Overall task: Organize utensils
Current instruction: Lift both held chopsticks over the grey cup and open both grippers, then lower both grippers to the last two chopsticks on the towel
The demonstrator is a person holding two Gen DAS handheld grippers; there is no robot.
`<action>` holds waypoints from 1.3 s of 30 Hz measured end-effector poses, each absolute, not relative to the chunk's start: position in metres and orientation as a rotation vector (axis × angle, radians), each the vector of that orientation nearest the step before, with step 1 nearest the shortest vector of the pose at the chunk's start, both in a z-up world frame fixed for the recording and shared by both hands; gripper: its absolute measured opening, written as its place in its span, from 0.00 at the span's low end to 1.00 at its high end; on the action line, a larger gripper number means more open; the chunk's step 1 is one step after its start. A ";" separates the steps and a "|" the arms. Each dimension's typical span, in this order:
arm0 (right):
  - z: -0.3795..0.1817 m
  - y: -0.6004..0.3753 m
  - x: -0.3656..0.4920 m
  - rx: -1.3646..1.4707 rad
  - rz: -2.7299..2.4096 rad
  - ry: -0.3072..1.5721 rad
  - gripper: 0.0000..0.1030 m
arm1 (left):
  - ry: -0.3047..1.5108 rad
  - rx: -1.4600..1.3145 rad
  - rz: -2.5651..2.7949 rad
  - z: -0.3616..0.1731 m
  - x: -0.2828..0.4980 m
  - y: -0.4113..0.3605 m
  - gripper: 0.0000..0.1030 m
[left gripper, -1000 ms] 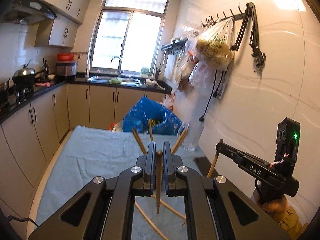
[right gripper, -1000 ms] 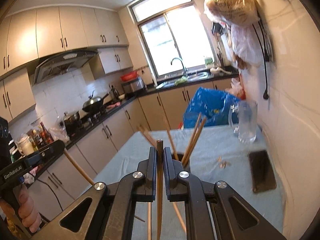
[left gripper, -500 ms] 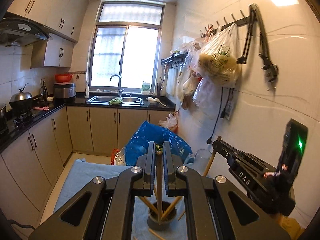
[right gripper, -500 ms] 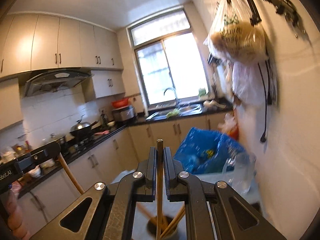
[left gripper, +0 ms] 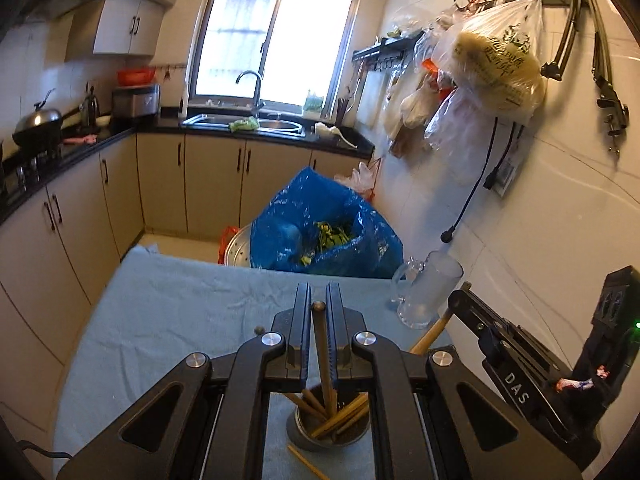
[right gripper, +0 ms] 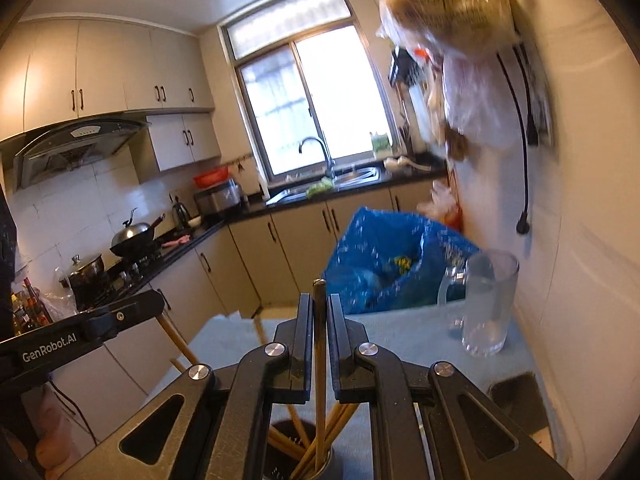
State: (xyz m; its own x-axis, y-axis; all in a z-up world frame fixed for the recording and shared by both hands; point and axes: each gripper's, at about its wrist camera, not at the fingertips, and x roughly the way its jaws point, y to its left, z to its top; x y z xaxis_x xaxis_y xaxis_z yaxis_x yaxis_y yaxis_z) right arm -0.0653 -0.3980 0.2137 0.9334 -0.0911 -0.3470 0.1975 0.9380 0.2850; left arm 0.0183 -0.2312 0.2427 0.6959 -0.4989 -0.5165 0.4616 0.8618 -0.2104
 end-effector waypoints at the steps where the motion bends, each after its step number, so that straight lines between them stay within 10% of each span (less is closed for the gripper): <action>1: 0.212 -0.400 -0.065 0.331 -0.153 0.340 0.08 | 0.591 -0.066 -0.531 0.243 0.016 -0.230 0.06; 21: 0.228 -0.388 -0.145 0.322 -0.170 0.322 0.56 | 0.478 -0.073 -0.553 0.263 -0.095 -0.147 0.46; 39: 0.026 -0.340 -0.179 0.112 -0.070 0.949 0.59 | 1.051 0.087 -0.416 0.034 -0.092 -0.182 0.51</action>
